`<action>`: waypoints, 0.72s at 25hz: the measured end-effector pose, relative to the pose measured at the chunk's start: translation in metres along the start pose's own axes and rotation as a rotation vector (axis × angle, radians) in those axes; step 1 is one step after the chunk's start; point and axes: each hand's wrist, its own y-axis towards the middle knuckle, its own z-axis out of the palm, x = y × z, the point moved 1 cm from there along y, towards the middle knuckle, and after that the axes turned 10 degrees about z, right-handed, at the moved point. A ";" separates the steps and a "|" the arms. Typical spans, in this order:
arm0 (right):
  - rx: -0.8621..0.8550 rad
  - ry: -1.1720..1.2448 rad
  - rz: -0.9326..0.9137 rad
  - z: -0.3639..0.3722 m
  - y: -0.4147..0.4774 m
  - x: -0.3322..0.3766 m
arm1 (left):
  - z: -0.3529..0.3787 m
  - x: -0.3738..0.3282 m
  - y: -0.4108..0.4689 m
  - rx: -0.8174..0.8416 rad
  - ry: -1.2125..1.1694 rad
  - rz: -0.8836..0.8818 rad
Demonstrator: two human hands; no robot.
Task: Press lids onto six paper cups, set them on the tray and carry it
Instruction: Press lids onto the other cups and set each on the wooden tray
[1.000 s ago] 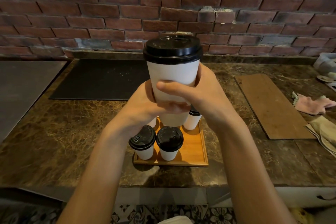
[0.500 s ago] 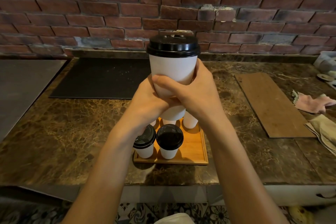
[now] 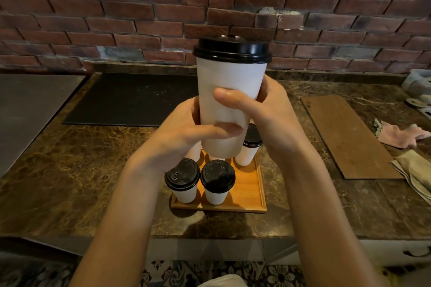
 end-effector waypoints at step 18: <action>-0.001 -0.106 0.050 0.003 0.009 -0.006 | -0.001 0.006 -0.001 -0.116 0.083 -0.018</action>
